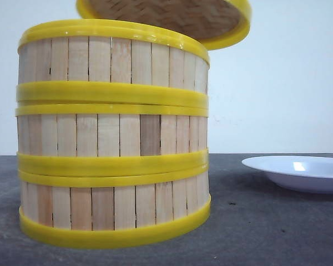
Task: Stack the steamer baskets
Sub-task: 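Lift the lid with the right gripper and carry it over the stack, then lower the lid onto the top basket and open the right gripper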
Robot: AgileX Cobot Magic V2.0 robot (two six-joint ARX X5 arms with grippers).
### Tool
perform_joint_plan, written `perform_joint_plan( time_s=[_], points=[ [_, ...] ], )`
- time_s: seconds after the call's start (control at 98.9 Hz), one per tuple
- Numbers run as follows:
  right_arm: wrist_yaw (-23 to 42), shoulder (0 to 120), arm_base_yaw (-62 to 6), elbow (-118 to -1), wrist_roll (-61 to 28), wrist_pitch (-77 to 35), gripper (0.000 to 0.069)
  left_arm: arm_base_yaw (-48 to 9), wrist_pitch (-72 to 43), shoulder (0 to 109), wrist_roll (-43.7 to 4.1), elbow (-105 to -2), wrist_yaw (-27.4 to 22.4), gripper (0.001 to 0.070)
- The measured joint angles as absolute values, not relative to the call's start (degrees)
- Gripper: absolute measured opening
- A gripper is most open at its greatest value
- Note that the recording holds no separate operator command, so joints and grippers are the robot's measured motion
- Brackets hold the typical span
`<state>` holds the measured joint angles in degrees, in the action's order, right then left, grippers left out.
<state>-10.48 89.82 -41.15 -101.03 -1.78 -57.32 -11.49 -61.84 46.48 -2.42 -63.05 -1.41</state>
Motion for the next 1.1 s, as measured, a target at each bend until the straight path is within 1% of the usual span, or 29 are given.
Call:
perform_joint_plan(
  time_s=[0.455,0.708,1.102],
  points=[
    [-10.15,93.25,-46.09,-101.14,-2.83,-57.21,0.0051,-11.49,-61.43,46.48,-2.42,-63.05,-1.41,0.0356],
    [-7.86,94.65,-48.29,-101.14,-3.22,-56.38,0.0051,-11.46,-61.01,46.48,-2.42,-63.05,-1.41,0.0356],
    [-7.49,97.1,-48.88,-101.23,-4.16,-55.16,0.0051,-11.46,-60.99,46.48,-2.42,-63.05,-1.41,0.0356]
  ],
)
